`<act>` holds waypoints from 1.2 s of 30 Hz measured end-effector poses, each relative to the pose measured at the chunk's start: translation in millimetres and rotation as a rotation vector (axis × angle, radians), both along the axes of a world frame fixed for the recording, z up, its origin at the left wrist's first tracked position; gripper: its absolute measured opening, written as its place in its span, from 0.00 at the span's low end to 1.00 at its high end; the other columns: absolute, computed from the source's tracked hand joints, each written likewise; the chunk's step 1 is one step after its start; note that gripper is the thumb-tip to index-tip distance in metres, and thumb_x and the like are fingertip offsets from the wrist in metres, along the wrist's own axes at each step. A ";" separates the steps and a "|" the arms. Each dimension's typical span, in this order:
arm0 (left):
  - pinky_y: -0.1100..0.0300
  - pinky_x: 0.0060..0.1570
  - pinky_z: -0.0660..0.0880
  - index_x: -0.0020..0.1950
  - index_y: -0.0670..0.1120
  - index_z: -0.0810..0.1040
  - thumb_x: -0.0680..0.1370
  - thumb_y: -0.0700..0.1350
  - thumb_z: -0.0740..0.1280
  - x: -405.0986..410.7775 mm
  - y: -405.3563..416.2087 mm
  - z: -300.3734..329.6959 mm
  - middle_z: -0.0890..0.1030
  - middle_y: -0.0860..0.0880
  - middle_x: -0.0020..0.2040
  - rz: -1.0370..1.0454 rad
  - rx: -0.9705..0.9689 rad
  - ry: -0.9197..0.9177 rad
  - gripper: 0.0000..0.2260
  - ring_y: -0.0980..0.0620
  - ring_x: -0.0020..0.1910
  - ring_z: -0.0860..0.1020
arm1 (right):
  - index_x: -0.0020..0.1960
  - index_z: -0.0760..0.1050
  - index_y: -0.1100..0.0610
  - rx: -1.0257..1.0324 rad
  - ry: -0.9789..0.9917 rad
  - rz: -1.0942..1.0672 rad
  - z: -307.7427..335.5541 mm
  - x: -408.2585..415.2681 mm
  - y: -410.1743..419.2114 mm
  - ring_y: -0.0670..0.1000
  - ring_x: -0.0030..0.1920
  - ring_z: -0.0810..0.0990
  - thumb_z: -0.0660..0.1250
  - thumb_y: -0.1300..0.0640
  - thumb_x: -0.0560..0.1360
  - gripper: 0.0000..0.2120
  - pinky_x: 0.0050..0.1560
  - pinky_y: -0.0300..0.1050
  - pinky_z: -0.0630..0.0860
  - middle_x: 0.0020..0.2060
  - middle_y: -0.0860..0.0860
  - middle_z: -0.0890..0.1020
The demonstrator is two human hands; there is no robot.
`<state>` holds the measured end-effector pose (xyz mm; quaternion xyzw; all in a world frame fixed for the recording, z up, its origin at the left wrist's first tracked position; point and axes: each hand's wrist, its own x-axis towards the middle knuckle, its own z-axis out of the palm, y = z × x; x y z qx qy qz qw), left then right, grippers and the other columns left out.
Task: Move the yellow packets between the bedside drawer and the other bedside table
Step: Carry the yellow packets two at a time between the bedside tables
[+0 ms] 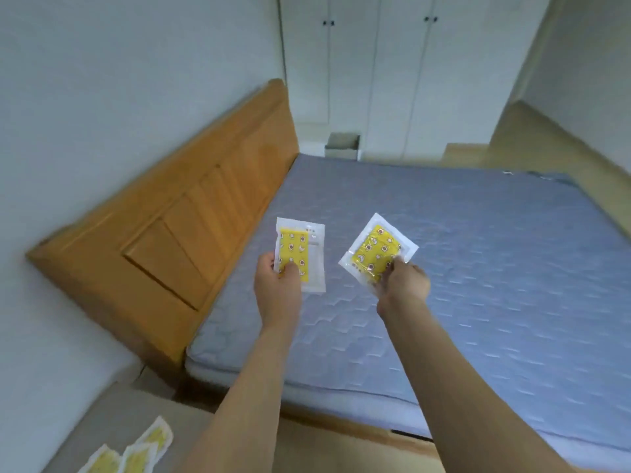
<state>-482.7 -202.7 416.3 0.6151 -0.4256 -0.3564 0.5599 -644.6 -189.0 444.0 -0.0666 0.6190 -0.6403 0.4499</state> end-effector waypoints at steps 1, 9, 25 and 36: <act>0.59 0.41 0.75 0.50 0.47 0.77 0.75 0.39 0.63 -38.8 0.5 3.2 0.82 0.51 0.46 -0.048 -0.009 -0.013 0.07 0.53 0.43 0.80 | 0.37 0.67 0.54 0.001 -0.018 -0.068 3.3 -38.0 14.2 0.52 0.34 0.71 0.61 0.61 0.80 0.13 0.30 0.38 0.68 0.32 0.50 0.72; 0.59 0.38 0.73 0.50 0.46 0.76 0.74 0.38 0.63 -391.2 90.5 18.9 0.81 0.51 0.43 -0.516 -0.016 0.079 0.07 0.52 0.37 0.77 | 0.38 0.70 0.54 -0.069 -0.127 -0.511 6.9 -343.1 175.0 0.50 0.30 0.70 0.61 0.62 0.79 0.11 0.33 0.38 0.66 0.31 0.49 0.74; 0.60 0.39 0.73 0.51 0.47 0.77 0.75 0.39 0.63 -858.6 334.7 20.1 0.82 0.50 0.46 -1.241 -0.030 0.083 0.07 0.53 0.40 0.78 | 0.41 0.71 0.55 -0.175 -0.189 -1.136 -26.2 -751.6 476.8 0.50 0.31 0.70 0.60 0.66 0.77 0.09 0.37 0.43 0.69 0.31 0.50 0.73; 0.63 0.29 0.65 0.48 0.45 0.77 0.74 0.39 0.63 -1184.8 426.3 25.6 0.74 0.53 0.35 -1.336 0.059 0.195 0.05 0.54 0.31 0.68 | 0.46 0.76 0.56 -0.084 -0.036 -1.167 -1.4 -1042.5 572.7 0.55 0.39 0.78 0.59 0.65 0.77 0.09 0.50 0.56 0.80 0.38 0.53 0.80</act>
